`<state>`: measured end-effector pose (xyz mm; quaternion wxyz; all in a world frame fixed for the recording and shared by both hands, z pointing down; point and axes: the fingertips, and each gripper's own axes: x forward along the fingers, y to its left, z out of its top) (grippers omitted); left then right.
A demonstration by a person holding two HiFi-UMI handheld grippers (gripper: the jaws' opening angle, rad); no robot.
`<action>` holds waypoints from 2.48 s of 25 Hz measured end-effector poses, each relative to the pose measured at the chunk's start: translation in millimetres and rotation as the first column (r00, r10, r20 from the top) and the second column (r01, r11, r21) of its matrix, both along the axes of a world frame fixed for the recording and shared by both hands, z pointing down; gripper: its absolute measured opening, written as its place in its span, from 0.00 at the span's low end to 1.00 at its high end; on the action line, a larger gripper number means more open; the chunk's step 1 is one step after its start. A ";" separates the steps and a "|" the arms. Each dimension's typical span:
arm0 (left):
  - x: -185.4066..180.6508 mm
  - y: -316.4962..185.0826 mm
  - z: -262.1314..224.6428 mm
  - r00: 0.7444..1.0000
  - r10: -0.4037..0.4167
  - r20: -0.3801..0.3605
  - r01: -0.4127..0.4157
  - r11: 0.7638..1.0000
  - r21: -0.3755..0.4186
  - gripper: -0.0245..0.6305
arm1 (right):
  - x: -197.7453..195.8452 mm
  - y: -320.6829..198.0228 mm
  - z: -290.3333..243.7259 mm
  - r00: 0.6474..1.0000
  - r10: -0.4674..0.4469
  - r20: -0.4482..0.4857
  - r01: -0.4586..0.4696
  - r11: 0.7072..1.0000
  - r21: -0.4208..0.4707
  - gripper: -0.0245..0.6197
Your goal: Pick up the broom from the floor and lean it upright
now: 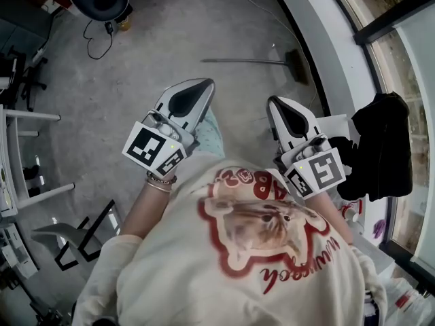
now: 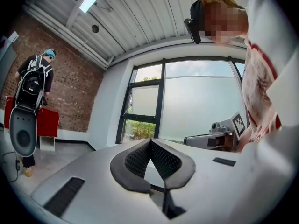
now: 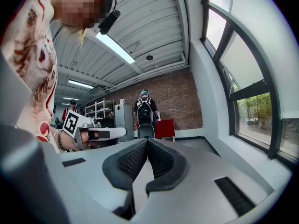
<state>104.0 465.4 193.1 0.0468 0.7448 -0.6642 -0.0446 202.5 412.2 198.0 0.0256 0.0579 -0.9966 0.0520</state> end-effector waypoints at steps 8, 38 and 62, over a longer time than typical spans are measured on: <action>-133.2 -102.0 6.6 1.000 -0.015 -0.001 0.015 0.999 0.032 0.06 | -105.5 -97.8 3.0 0.999 0.011 -0.039 -0.007 0.996 0.094 0.08; -455.6 -341.8 188.3 0.987 -0.144 -0.078 0.136 0.986 -0.099 0.06 | -464.1 -365.9 144.9 1.000 -0.008 -0.008 0.008 0.998 0.067 0.08; -510.5 -307.2 525.6 0.976 -0.187 -0.111 0.154 0.955 -0.255 0.06 | -548.9 -268.3 573.7 0.841 -0.435 -0.321 0.468 0.883 0.031 0.08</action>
